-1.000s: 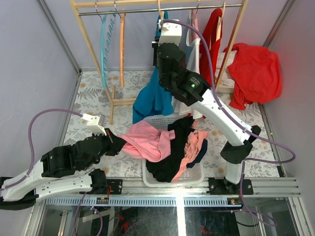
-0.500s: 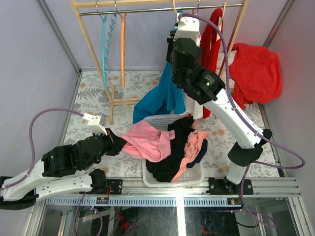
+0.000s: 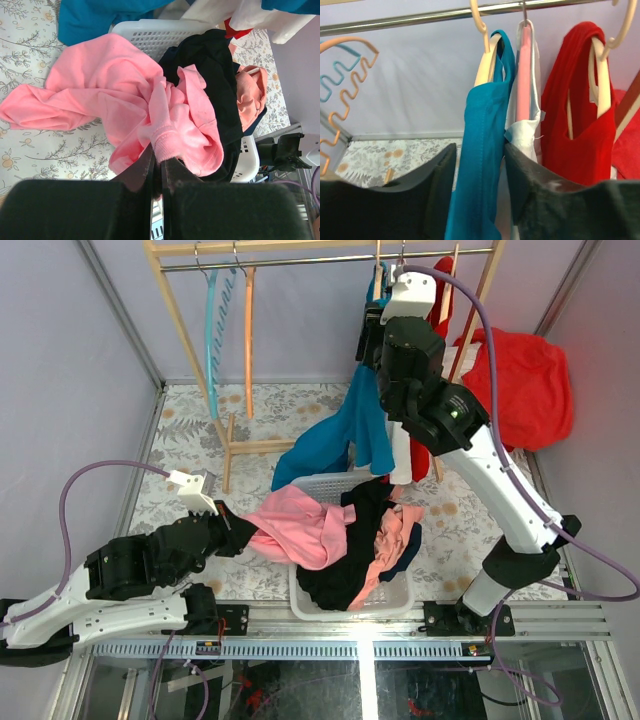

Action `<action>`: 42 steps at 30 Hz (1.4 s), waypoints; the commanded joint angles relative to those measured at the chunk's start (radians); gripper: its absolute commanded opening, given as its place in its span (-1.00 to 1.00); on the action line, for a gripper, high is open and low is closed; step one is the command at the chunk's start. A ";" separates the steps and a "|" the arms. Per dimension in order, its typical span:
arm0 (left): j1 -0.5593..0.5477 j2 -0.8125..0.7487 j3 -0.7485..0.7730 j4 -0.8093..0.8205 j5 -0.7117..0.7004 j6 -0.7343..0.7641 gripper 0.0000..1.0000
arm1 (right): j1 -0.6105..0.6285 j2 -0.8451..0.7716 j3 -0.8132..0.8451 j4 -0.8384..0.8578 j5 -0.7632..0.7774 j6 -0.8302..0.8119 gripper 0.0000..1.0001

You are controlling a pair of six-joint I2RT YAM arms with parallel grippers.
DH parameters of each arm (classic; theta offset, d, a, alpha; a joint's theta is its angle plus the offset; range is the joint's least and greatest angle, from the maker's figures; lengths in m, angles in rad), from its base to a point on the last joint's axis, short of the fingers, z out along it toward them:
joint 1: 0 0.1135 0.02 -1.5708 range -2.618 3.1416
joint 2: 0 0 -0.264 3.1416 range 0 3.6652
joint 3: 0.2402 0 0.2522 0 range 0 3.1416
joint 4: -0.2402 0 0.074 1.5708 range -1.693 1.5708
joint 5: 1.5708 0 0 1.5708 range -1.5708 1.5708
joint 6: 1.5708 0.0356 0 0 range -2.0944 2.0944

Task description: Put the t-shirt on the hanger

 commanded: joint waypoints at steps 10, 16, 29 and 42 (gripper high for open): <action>-0.003 -0.012 0.025 0.003 -0.021 0.001 -1.00 | -0.007 -0.235 -0.090 0.097 -0.499 0.119 0.30; -0.003 -0.018 0.033 -0.006 -0.029 -0.001 -1.00 | -0.003 -0.151 -0.060 0.170 -0.781 0.281 0.29; -0.004 -0.030 0.027 -0.019 -0.040 -0.010 -1.00 | 0.064 0.224 0.309 0.050 -0.617 0.312 0.28; -0.003 -0.051 0.030 -0.031 -0.041 -0.010 -1.00 | 0.111 0.196 0.177 0.163 -0.555 0.299 0.28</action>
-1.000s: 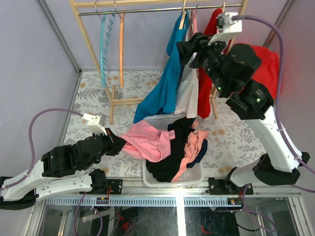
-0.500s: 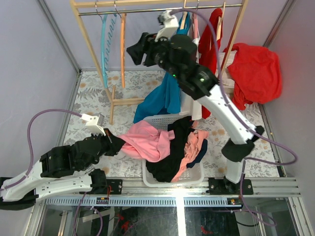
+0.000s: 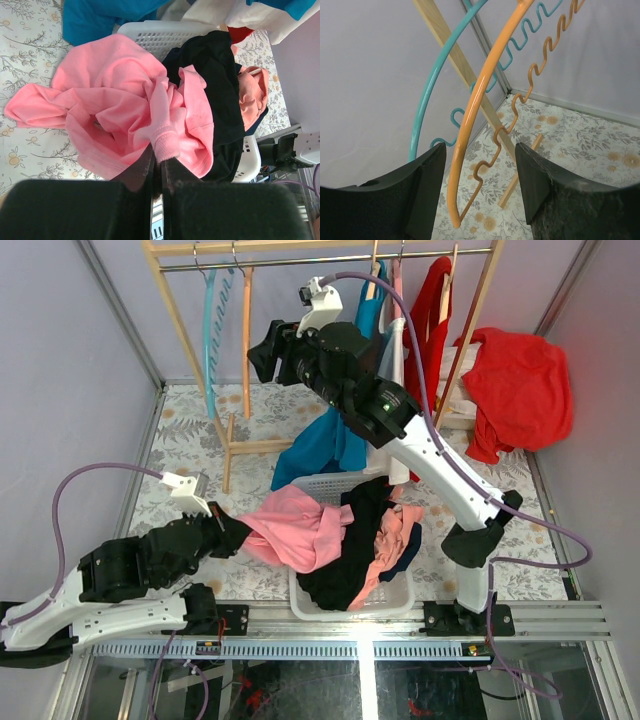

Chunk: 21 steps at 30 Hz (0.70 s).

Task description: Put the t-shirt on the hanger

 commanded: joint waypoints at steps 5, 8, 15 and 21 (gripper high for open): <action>-0.004 -0.030 0.029 -0.008 -0.028 -0.008 -1.00 | 0.087 -0.123 -0.097 0.126 0.148 -0.067 0.28; -0.003 -0.031 0.029 -0.009 -0.027 -0.006 -1.00 | 0.122 -0.115 -0.082 0.132 0.196 -0.108 0.28; -0.003 -0.038 0.029 -0.013 -0.026 -0.008 -1.00 | 0.175 0.007 0.061 0.107 0.364 -0.224 0.27; -0.003 -0.037 0.032 -0.015 -0.024 -0.006 -1.00 | 0.178 0.048 0.053 0.161 0.401 -0.260 0.28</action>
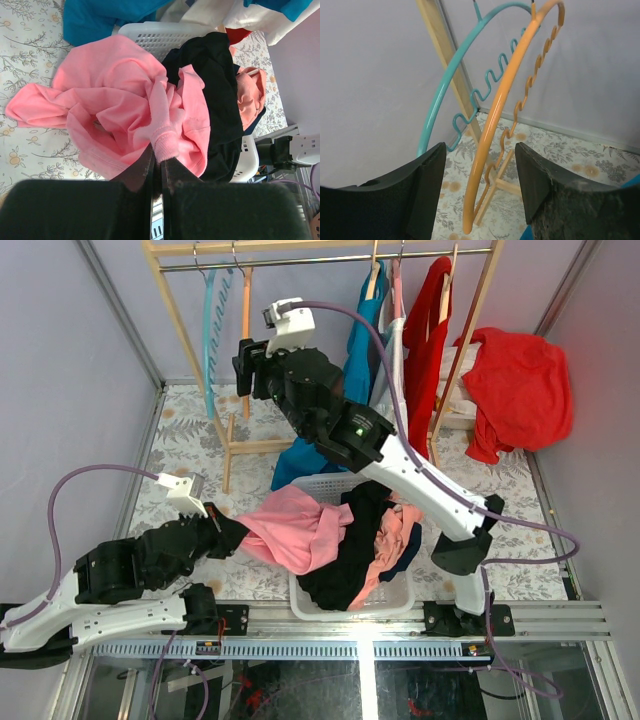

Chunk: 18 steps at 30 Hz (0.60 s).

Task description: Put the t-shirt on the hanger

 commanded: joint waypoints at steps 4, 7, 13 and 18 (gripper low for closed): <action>-0.002 -0.014 0.037 -0.007 -0.028 -0.005 -1.00 | 0.005 0.038 0.028 0.091 0.075 -0.060 0.29; -0.003 -0.018 0.040 -0.010 -0.028 -0.005 -1.00 | 0.005 0.056 0.047 0.093 0.088 -0.069 0.29; -0.004 -0.020 0.039 -0.012 -0.028 -0.003 -1.00 | 0.004 0.062 0.042 0.103 0.150 -0.088 0.24; -0.003 -0.025 0.042 -0.018 -0.030 -0.004 -1.00 | -0.002 0.060 0.036 0.104 0.173 -0.092 0.19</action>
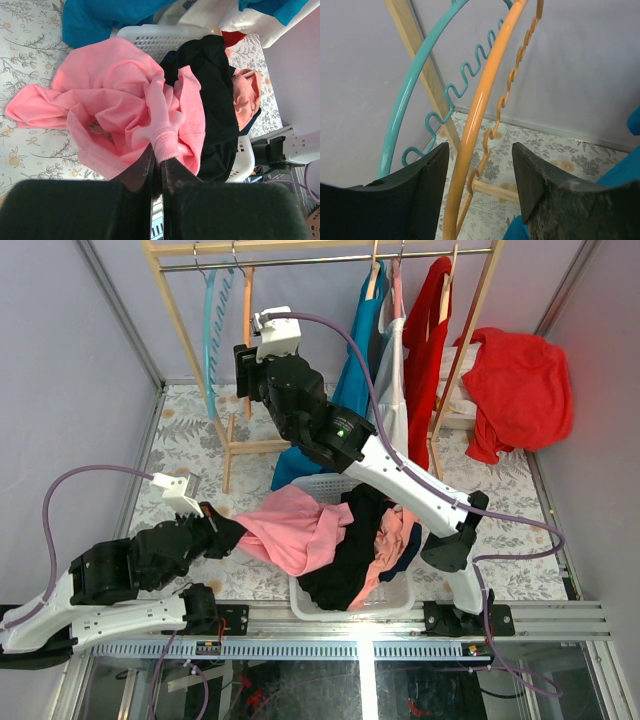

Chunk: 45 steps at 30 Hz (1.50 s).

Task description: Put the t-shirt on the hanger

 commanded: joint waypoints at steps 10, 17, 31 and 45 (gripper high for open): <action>-0.003 -0.020 0.023 -0.009 -0.031 -0.005 -1.00 | -0.038 -0.058 -0.009 0.052 0.065 0.013 0.14; -0.003 -0.024 0.026 -0.013 -0.031 -0.005 -1.00 | -0.052 -0.063 -0.008 0.049 0.059 0.017 0.09; -0.002 -0.032 0.045 -0.049 -0.046 -0.012 -1.00 | -0.108 -0.045 0.010 0.063 -0.003 0.056 -0.07; -0.003 -0.014 0.060 -0.060 -0.058 -0.020 -1.00 | -0.138 -0.012 0.049 0.115 -0.130 0.037 -0.02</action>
